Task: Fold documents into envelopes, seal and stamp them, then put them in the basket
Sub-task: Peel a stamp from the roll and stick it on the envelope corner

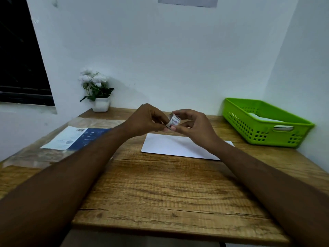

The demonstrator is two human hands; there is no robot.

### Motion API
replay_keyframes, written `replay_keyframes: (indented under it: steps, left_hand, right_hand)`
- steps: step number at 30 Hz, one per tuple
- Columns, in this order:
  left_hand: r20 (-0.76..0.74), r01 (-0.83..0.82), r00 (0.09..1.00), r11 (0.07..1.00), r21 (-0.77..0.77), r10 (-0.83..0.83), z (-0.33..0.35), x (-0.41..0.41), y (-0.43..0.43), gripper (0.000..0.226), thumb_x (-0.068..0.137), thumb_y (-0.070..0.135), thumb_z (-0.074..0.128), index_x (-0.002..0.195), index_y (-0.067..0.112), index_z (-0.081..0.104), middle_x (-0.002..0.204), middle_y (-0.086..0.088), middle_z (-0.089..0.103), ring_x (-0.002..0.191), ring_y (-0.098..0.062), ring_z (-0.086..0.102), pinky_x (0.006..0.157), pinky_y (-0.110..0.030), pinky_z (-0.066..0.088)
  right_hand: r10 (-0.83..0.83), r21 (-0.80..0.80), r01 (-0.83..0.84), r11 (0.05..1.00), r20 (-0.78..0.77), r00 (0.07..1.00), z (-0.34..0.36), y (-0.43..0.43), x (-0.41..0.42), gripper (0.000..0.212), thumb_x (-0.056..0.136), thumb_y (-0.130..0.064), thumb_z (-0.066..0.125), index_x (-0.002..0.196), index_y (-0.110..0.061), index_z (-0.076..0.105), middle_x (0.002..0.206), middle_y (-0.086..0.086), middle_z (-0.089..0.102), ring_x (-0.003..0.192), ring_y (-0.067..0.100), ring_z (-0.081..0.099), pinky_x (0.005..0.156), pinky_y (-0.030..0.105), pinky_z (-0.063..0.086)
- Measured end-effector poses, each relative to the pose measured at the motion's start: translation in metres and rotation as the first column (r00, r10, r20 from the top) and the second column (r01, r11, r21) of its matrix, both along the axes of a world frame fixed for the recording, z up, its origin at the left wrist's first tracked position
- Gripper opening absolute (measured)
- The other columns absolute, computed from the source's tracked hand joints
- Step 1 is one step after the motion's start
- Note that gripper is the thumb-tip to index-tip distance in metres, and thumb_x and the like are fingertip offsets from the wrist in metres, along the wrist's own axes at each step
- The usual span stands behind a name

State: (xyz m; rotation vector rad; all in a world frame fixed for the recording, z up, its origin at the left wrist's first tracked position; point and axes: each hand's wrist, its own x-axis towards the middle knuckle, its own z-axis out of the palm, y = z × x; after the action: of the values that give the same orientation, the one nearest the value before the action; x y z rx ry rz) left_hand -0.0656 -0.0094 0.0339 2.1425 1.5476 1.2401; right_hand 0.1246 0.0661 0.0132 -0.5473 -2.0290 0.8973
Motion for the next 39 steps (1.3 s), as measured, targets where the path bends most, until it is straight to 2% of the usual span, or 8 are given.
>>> replay_keyframes:
  steps: [6,10,15,20,24,31,35,39]
  left_hand:
    - [0.131,0.023,0.991,0.999,-0.036,-0.018,0.000,0.006,-0.004,0.016,0.073,0.011,0.080,0.087,0.007,0.076,0.078,-0.007,0.074,0.069,-0.019,0.069,0.067,-0.035,0.058]
    - [0.137,0.031,0.990,0.998,-0.050,-0.024,-0.001,0.009,-0.003,0.019,0.076,0.007,0.077,0.093,-0.002,0.074,0.081,-0.014,0.073,0.073,-0.024,0.070,0.070,-0.041,0.060]
    - [0.139,0.038,0.990,0.997,-0.060,-0.029,-0.002,0.009,-0.004,0.019,0.073,0.002,0.079,0.092,0.000,0.075,0.084,-0.011,0.074,0.074,-0.020,0.069,0.071,-0.040,0.060]
    - [0.142,0.041,0.989,0.998,-0.049,-0.034,-0.001,0.013,-0.006,0.015,0.072,0.005,0.080,0.086,0.004,0.076,0.075,0.001,0.074,0.068,-0.008,0.067,0.061,-0.023,0.056]
    - [0.166,0.017,0.986,1.000,-0.018,-0.013,0.000,0.016,-0.007,0.016,0.073,0.012,0.080,0.085,0.002,0.076,0.080,-0.011,0.074,0.069,-0.015,0.068,0.065,-0.028,0.058]
    - [0.183,-0.051,0.982,0.999,-0.014,0.053,-0.002,0.016,-0.005,0.018,0.071,0.016,0.082,0.082,0.004,0.075,0.081,-0.008,0.075,0.080,-0.027,0.071,0.077,-0.037,0.056]
    - [0.158,-0.077,0.984,0.997,-0.001,0.076,0.000,0.019,-0.006,0.016,0.069,0.016,0.083,0.079,0.006,0.075,0.076,-0.002,0.074,0.073,-0.013,0.070,0.070,-0.026,0.054]
    - [0.112,-0.104,0.988,0.995,-0.001,0.103,0.002,0.019,-0.006,0.017,0.068,0.014,0.084,0.080,0.005,0.076,0.076,0.000,0.074,0.069,-0.007,0.069,0.067,-0.021,0.053]
  right_hand:
    - [-0.016,0.075,0.020,0.997,-0.048,0.999,0.001,-0.003,0.004,0.045,0.066,-0.007,0.088,0.104,-0.018,0.069,0.103,-0.003,0.072,0.083,0.012,0.072,0.075,0.035,0.061]
    - [0.000,0.074,0.005,0.997,-0.059,0.998,0.002,-0.005,0.005,0.039,0.069,-0.009,0.087,0.103,-0.016,0.069,0.103,-0.004,0.071,0.084,0.012,0.072,0.074,0.033,0.061]
    - [-0.001,0.081,0.009,0.997,-0.096,0.995,0.004,-0.004,0.006,0.024,0.075,-0.009,0.082,0.095,-0.018,0.071,0.095,-0.009,0.072,0.083,0.007,0.072,0.074,0.021,0.058]
    - [-0.003,0.073,0.012,0.997,-0.125,0.992,0.005,-0.001,0.007,0.023,0.074,-0.007,0.082,0.093,-0.015,0.072,0.093,-0.004,0.074,0.083,0.008,0.073,0.075,0.022,0.058]
    - [0.035,0.057,-0.027,0.998,-0.141,0.989,0.005,-0.001,0.008,0.031,0.071,0.000,0.083,0.097,-0.014,0.071,0.097,0.002,0.073,0.086,0.013,0.073,0.078,0.029,0.060]
    - [0.084,0.110,-0.070,0.991,-0.129,0.988,0.003,-0.005,0.007,0.037,0.072,-0.007,0.085,0.105,-0.009,0.069,0.105,0.006,0.070,0.092,0.017,0.072,0.079,0.034,0.060]
    - [0.011,0.228,0.003,0.974,-0.059,0.998,0.002,-0.002,0.008,0.045,0.078,-0.010,0.081,0.120,-0.014,0.066,0.118,0.000,0.061,0.099,0.007,0.066,0.080,0.022,0.057]
    - [-0.015,0.235,0.024,0.972,-0.040,0.999,0.001,0.002,0.008,0.037,0.084,-0.015,0.075,0.121,-0.014,0.067,0.117,-0.001,0.064,0.100,0.007,0.066,0.081,0.020,0.055]
